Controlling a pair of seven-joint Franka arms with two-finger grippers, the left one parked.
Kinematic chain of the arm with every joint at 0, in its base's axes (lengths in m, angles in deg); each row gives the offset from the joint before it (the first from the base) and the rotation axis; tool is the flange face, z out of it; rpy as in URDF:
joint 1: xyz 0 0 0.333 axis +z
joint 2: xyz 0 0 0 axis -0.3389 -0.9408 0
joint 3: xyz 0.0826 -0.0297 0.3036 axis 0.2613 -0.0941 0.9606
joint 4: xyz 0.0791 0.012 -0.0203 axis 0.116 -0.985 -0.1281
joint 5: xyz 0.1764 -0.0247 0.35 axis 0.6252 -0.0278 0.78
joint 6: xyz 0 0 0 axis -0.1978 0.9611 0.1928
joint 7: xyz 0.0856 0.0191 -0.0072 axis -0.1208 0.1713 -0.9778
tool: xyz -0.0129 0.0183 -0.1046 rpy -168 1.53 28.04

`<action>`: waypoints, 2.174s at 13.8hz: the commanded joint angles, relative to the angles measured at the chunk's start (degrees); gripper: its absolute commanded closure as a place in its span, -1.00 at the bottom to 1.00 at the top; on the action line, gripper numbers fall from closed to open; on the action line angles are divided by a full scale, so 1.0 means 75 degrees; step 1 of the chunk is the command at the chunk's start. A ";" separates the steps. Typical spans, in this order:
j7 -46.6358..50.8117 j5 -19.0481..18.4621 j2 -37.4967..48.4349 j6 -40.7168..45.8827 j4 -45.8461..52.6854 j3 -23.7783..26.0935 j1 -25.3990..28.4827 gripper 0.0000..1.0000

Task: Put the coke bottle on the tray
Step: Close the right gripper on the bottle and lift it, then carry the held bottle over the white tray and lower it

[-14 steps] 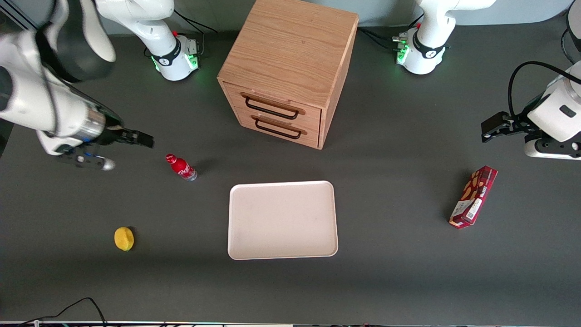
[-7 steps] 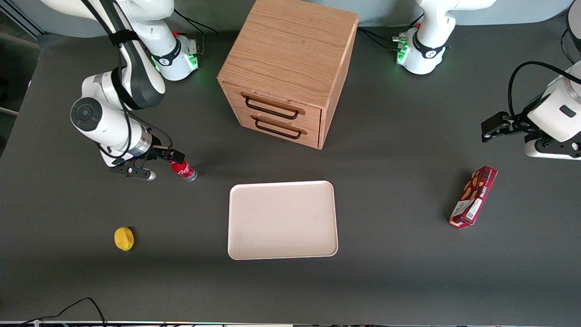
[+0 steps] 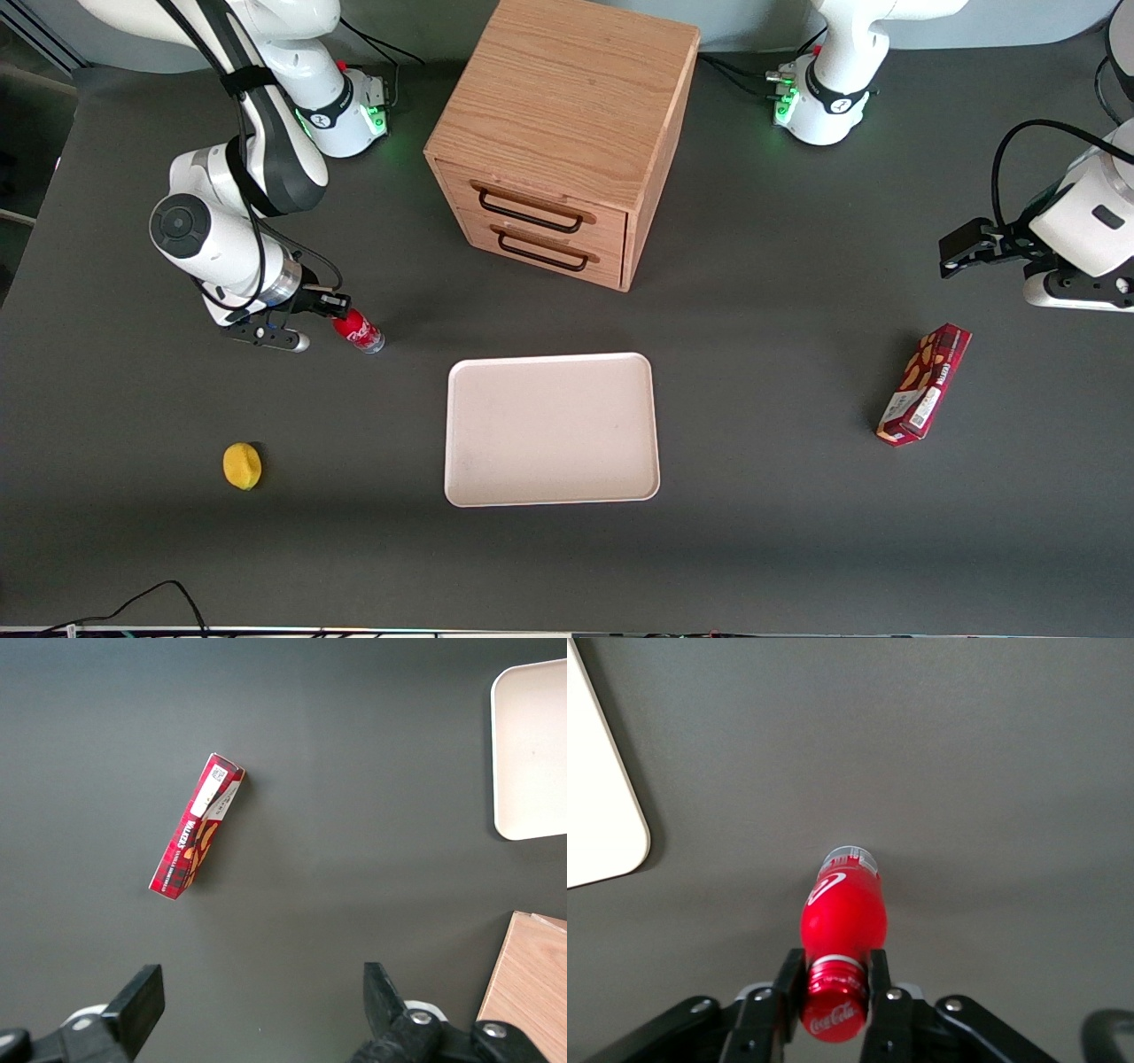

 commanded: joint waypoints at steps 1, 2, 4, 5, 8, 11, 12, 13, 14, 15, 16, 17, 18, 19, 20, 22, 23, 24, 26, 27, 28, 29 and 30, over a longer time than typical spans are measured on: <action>0.0118 -0.0189 0.0163 -0.0035 0.0008 -0.0005 0.0037 1.00; 0.0106 -0.0189 0.0279 0.0151 0.0066 -0.0005 0.0037 1.00; 0.0013 -0.0248 0.0479 0.1073 0.0637 -0.0005 0.0025 1.00; 0.0001 -0.0387 0.0515 0.1775 0.1128 -0.0005 0.0013 1.00; -0.0011 -0.0436 0.0271 0.3943 0.3316 -0.0005 0.0025 1.00; 0.0257 -0.0319 -0.1178 0.5726 0.6490 0.0030 0.0340 1.00; 0.0699 -0.0353 -0.1892 0.6218 0.7545 0.0228 0.0399 1.00; 0.1330 -0.0377 -0.2688 0.6513 0.8646 0.0566 0.0423 1.00; 0.2056 -0.0400 -0.3462 0.6563 0.9504 0.0790 0.0528 1.00; 0.2713 -0.0435 -0.4061 0.6493 1.0046 0.0827 0.0772 1.00; 0.3381 -0.0436 -0.4612 0.6261 1.0480 0.0816 0.1007 1.00; 0.3933 -0.0436 -0.4954 0.5806 1.0612 0.0816 0.1114 1.00; 0.4367 -0.0447 -0.5201 0.5186 1.0602 0.0769 0.1289 1.00; 0.4708 -0.0494 -0.5529 0.4658 1.0614 0.0746 0.1383 1.00; 0.4909 -0.0807 -0.5787 0.4247 1.0602 0.0780 0.1442 1.00; 0.5238 -0.1126 -0.6198 0.3683 1.0602 0.0804 0.1618 1.00; 0.5332 -0.1185 -0.6304 0.3541 1.0602 0.0815 0.1688 1.00; 0.5402 -0.1186 -0.6386 0.3377 1.0590 0.0804 0.1724 1.00; 0.5497 -0.1477 -0.6562 0.3224 1.0579 0.0815 0.1782 1.00; 0.5520 -0.1583 -0.6644 0.3119 1.0567 0.0816 0.1783 1.00; 0.5509 -0.1596 -0.6715 0.3037 1.0567 0.0816 0.1783 1.00; 0.5508 -0.1596 -0.6739 0.3012 1.0579 0.0816 0.1771 0.99; 0.5485 -0.1596 -0.6739 0.3012 1.0567 0.0816 0.1771 -0.66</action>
